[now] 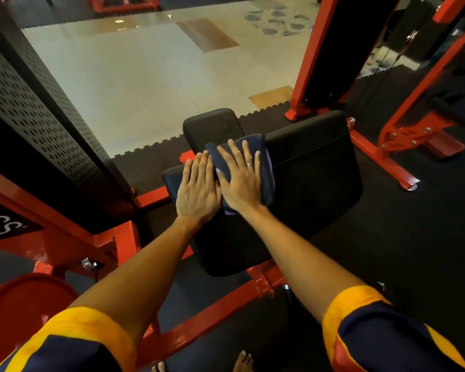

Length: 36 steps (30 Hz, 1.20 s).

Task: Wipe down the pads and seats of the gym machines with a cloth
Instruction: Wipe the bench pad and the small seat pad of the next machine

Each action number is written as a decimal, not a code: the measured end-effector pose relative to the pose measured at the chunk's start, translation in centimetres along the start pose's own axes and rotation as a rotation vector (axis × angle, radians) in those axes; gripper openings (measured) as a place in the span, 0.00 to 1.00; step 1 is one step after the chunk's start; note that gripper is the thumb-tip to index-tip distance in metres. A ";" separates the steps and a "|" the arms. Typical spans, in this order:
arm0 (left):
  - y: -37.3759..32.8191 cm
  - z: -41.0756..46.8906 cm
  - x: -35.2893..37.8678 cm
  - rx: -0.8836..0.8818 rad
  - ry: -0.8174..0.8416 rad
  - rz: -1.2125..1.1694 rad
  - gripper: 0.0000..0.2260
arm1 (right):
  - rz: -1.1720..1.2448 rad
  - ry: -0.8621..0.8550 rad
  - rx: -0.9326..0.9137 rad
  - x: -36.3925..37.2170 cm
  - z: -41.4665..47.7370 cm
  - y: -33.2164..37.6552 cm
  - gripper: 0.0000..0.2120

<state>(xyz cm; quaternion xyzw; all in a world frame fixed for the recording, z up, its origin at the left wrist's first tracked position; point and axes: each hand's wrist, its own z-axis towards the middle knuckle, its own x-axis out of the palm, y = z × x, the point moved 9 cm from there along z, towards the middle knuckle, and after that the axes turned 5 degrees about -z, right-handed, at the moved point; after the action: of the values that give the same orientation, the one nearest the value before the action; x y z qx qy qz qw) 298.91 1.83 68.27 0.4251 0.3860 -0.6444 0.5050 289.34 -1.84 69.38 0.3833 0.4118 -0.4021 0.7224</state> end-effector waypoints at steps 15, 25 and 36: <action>0.3 0.2 0.3 -0.017 0.042 -0.004 0.31 | -0.057 -0.079 0.031 1.4 -6.8 -2.3 0.33; -0.9 2.2 -0.4 0.106 0.181 -0.041 0.29 | 0.214 -0.116 0.870 -0.7 -4.4 -12.9 0.30; -3.7 5.5 0.5 0.260 0.173 0.014 0.29 | 0.182 -0.112 0.969 1.2 -12.3 -15.1 0.30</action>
<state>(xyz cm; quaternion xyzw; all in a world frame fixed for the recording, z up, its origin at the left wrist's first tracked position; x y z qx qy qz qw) 294.35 -2.68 69.96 0.5434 0.3387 -0.6464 0.4150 272.66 2.89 60.42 0.6873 0.1028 -0.5025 0.5143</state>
